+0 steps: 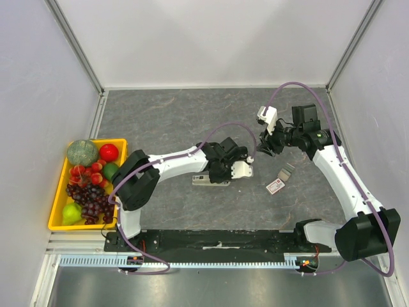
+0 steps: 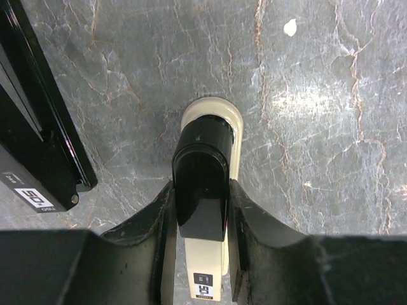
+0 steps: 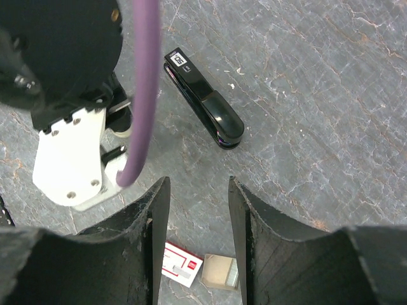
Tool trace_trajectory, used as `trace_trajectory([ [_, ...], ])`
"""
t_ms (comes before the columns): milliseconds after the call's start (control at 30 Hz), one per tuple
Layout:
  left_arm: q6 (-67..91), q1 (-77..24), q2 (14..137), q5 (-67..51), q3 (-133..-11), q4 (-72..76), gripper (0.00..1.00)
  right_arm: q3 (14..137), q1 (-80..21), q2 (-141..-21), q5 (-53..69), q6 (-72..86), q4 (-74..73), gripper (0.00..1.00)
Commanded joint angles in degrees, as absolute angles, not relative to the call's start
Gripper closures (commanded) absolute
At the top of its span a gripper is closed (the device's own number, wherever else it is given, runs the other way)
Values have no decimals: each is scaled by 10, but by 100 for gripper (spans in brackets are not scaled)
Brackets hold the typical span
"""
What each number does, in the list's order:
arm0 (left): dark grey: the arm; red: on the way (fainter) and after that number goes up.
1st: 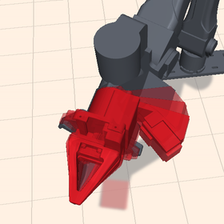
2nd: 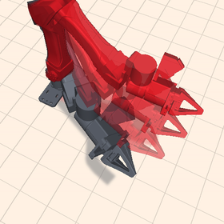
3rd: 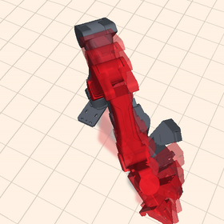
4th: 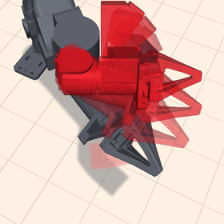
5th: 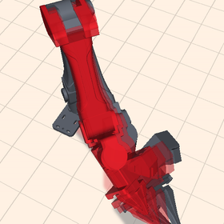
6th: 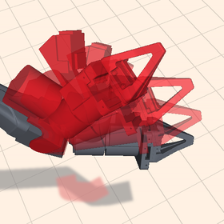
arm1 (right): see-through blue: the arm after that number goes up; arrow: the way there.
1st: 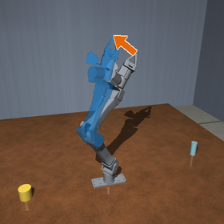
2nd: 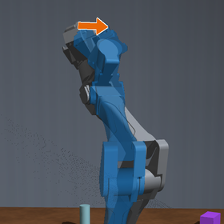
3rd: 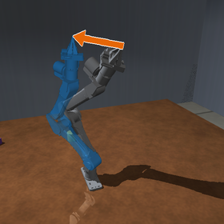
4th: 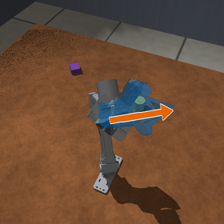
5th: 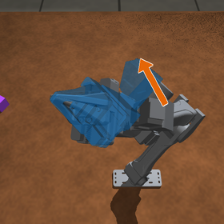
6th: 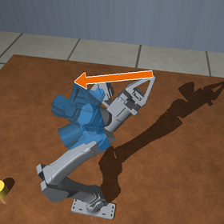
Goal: Load the staples into the stapler
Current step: Close the stapler at the center of the board.
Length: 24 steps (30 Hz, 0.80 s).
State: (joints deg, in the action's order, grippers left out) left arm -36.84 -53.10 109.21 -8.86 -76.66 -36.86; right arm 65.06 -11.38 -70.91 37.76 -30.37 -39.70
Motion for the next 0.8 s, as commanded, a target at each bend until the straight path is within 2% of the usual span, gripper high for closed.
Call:
trace_trajectory([
  [0, -359, -611, 1230, -30, -717, -387, 98, 648, -112, -697, 390, -295, -390, 52],
  [133, -359, -637, 1309, -45, -724, -416, 98, 645, -112, -693, 388, -295, -390, 51],
  [300, -385, -636, 1293, -71, -717, -428, 98, 645, -109, -696, 389, -295, -388, 51],
  [433, -390, -649, 1331, -67, -736, -464, 98, 650, -109, -694, 393, -291, -389, 51],
  [633, -365, -606, 1246, -80, -729, -411, 98, 642, -106, -683, 393, -295, -388, 50],
  [667, -360, -589, 1216, -83, -731, -407, 97, 642, -105, -685, 395, -295, -389, 50],
  [700, -358, -583, 1204, -83, -733, -405, 86, 643, -105, -686, 396, -295, -388, 49],
  [767, -356, -572, 1167, -83, -729, -401, 75, 646, -105, -687, 399, -294, -389, 48],
])
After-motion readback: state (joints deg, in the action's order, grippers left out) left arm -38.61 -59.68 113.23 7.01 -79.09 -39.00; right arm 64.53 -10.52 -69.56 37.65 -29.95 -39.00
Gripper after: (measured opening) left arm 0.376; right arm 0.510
